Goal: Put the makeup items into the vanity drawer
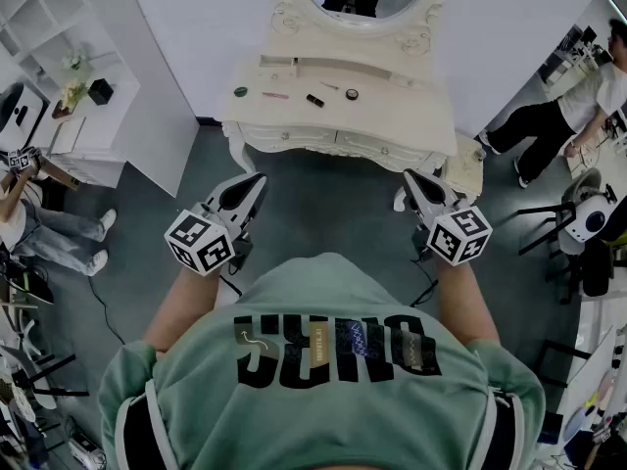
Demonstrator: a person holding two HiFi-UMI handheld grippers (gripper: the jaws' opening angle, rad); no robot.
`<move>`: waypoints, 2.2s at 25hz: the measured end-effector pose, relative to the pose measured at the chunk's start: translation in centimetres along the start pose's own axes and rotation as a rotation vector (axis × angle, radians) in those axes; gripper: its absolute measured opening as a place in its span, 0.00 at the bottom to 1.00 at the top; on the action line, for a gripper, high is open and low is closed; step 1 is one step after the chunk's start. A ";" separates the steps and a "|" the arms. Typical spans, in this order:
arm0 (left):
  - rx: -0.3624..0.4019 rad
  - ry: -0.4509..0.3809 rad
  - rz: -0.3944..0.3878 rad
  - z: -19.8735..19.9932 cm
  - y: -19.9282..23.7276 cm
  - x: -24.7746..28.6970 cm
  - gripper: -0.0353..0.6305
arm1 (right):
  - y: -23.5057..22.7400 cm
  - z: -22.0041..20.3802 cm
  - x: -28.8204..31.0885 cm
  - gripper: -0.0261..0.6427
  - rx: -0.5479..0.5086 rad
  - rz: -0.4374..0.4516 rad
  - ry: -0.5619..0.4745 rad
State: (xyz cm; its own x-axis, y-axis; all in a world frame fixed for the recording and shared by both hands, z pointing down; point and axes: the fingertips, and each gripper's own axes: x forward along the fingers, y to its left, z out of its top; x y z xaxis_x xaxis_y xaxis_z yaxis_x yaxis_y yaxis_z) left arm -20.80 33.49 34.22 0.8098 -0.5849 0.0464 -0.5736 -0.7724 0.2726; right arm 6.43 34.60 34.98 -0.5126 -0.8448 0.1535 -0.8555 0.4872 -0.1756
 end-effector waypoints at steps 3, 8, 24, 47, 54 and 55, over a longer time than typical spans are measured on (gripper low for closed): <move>0.000 0.003 -0.003 0.1 0.2 0.3 0.06 | -0.2 0.1 0.3 0.05 -0.002 0.000 0.000; 0.003 0.010 -0.006 0.2 0.4 1.1 0.06 | -0.7 0.1 0.7 0.05 -0.006 0.005 0.000; 0.028 0.023 -0.003 -0.5 -4.1 7.0 0.06 | -4.4 -0.2 -2.6 0.05 -0.024 0.070 0.015; 0.004 0.138 -0.212 1.3 20.0 27.2 0.06 | -16.6 3.0 22.3 0.05 0.031 -0.026 0.021; 0.083 0.254 -0.273 2.5 28.6 33.6 0.06 | -20.2 6.0 32.0 0.05 0.050 -0.033 0.025; 0.083 0.269 -0.271 2.1 29.2 34.6 0.06 | -21.0 5.7 32.5 0.05 0.057 -0.032 0.037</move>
State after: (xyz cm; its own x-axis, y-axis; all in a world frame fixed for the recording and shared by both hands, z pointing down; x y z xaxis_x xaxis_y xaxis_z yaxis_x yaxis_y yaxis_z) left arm -9.73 -9.81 41.77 0.9303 -0.2799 0.2369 -0.3339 -0.9137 0.2317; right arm 8.18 -4.36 38.09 -0.4881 -0.8506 0.1956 -0.8665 0.4455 -0.2252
